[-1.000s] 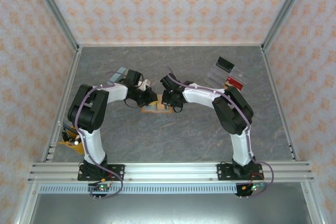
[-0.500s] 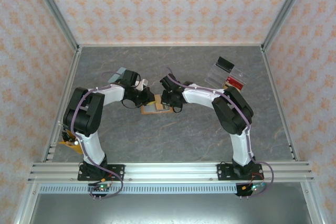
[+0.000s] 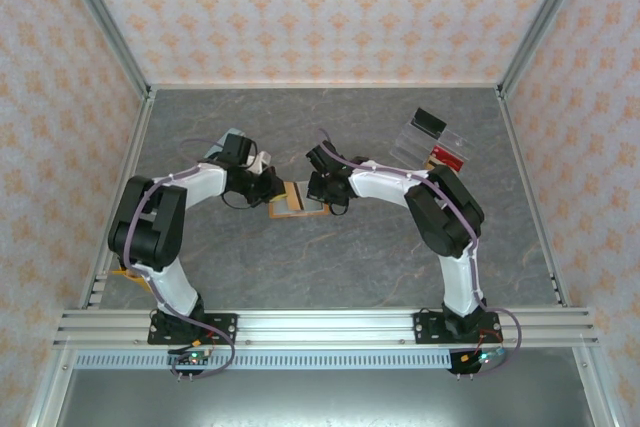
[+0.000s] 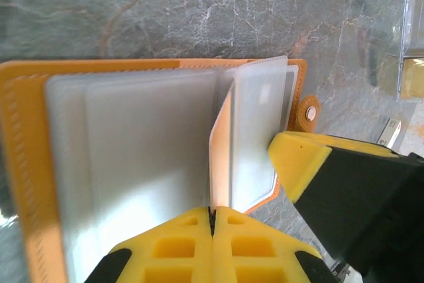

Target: Take the credit cards out of the card holder

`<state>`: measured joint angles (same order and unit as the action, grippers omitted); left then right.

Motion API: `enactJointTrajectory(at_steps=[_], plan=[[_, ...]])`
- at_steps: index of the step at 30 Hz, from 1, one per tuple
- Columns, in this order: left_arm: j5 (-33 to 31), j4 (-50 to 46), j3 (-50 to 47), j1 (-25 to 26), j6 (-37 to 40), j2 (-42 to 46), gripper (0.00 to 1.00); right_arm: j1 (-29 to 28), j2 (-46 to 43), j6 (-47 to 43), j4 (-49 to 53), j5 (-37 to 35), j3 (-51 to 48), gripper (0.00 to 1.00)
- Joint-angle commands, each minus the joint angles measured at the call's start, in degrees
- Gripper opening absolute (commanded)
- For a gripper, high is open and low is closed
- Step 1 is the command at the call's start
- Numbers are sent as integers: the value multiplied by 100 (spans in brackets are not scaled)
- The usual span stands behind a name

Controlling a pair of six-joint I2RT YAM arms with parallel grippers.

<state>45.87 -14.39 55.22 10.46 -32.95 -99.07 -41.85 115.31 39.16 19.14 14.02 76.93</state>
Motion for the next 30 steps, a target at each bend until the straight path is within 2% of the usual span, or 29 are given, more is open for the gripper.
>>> enactJointTrajectory(at_steps=[1, 4, 9, 14, 18, 23, 26, 30], plan=[[-463, -601, -78, -100, 108, 537, 0, 27, -104, 3, 117, 125, -221, 11], [-800, -1119, 14, -155, 201, 939, 0, 75, -360, -114, -308, 582, -321, 13], [-703, -1353, 152, -202, 328, 1457, 0, 291, -962, -84, -1486, 1543, -799, 24], [-115, -1019, 247, -205, -18, 1774, 0, 559, -1395, 38, -2310, 2511, -1127, 45], [498, -475, 286, -202, -461, 1871, 0, 656, -1687, 29, -2738, 2948, -1326, 61], [934, -167, 380, -202, -759, 1832, 0, 712, -1894, 102, -3093, 3339, -1412, 72], [1187, -113, 436, -206, -820, 1787, 0, 773, -1923, 256, -3254, 3445, -1389, 74], [1272, -34, 522, -211, -954, 1853, 0, 800, -1803, 339, -2919, 3440, -1080, 73]])
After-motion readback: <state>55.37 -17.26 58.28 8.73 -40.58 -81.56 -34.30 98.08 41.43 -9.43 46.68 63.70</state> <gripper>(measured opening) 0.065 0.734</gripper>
